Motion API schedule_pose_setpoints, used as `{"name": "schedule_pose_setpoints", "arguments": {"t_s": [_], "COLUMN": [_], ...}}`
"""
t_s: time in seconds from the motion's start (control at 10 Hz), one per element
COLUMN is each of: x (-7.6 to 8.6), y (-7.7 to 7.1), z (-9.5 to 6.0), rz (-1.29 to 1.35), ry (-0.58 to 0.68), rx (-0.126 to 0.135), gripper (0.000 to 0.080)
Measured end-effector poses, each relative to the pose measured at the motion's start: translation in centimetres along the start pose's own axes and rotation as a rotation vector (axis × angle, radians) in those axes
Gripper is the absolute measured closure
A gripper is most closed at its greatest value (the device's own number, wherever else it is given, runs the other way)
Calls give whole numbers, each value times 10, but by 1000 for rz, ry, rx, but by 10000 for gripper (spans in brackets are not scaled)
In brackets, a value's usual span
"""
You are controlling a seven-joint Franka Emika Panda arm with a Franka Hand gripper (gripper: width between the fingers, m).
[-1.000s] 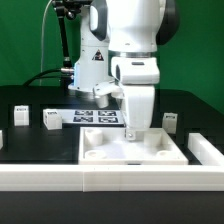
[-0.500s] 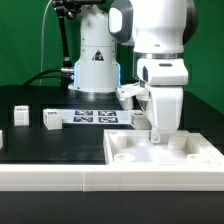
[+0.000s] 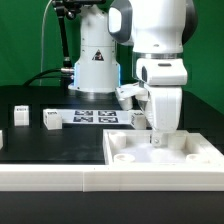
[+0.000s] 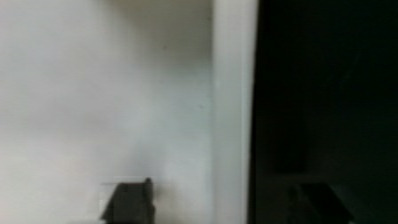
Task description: Assemble one leg
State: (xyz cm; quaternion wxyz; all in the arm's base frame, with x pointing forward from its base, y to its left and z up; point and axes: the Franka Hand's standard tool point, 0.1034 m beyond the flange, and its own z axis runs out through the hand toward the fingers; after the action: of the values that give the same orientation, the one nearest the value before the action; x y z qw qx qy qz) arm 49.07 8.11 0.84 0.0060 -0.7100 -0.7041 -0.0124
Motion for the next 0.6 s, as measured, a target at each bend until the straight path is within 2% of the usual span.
{"name": "schedule_pose_setpoints", "arguments": {"t_s": [0.1,0.2,0.6], "x": [0,0,-1], "y": [0,0,0], "z": [0,0,-2], "rz": [0,1,5], "ry": [0,0,0], "rx": [0,0,-3], "gripper": [255,169,151]}}
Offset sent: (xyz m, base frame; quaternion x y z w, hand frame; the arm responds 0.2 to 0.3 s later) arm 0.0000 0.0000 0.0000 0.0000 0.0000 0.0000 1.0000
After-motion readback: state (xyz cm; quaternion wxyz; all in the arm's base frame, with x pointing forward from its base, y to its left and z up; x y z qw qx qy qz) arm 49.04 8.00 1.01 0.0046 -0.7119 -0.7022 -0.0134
